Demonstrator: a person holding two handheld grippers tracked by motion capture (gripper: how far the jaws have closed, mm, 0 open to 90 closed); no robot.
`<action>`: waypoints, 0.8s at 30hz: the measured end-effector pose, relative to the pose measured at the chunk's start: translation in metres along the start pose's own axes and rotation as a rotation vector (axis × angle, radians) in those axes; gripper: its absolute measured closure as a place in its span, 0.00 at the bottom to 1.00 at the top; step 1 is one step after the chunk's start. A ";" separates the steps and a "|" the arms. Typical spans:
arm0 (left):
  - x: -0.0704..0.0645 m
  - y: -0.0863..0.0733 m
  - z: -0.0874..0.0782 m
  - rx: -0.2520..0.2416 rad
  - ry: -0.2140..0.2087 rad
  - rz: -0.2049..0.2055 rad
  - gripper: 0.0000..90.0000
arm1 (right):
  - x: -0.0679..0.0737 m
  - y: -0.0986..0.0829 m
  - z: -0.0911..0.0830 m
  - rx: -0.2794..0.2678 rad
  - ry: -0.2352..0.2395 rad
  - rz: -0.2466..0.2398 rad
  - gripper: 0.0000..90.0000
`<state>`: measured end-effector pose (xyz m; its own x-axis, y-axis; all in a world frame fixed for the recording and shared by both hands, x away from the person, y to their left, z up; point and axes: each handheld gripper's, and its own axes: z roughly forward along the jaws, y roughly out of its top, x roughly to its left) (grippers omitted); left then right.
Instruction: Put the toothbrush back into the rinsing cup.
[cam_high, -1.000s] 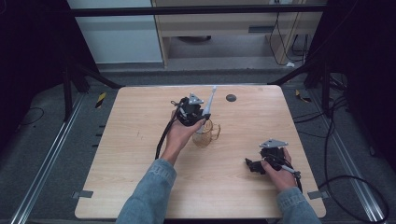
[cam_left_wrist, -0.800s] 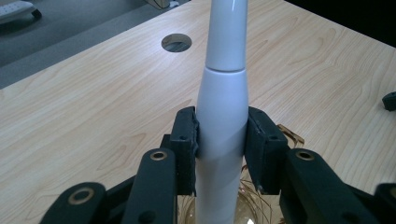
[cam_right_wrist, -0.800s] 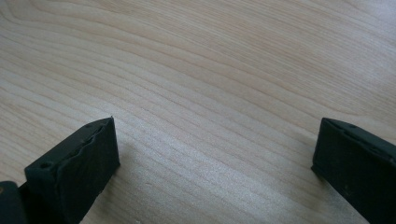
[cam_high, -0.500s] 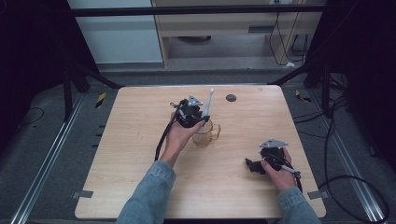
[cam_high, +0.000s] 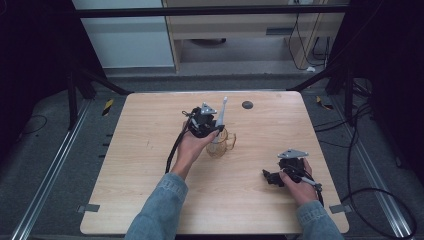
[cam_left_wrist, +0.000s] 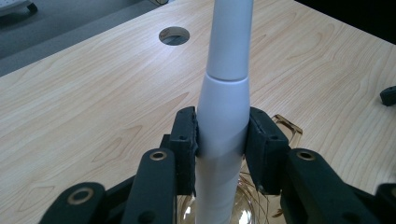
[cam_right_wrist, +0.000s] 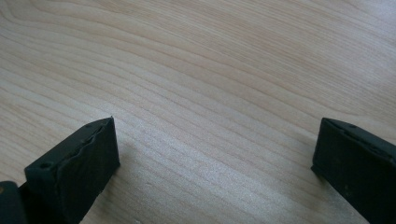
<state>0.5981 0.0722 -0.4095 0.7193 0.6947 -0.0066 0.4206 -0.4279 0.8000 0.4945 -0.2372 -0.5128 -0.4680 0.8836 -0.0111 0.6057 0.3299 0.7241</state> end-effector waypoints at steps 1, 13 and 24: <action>0.000 0.000 0.000 -0.004 0.001 -0.002 0.72 | 0.000 0.000 0.000 0.000 0.000 0.000 0.01; 0.000 0.001 -0.001 -0.020 0.002 -0.009 0.71 | 0.000 0.000 0.000 0.001 0.001 0.002 0.01; -0.003 0.002 -0.002 -0.023 0.006 0.000 0.67 | 0.000 0.000 0.000 0.001 0.000 0.002 0.01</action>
<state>0.5956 0.0711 -0.4068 0.7161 0.6980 -0.0031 0.4075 -0.4145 0.8137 0.4944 -0.2371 -0.5128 -0.4669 0.8843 -0.0092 0.6076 0.3284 0.7232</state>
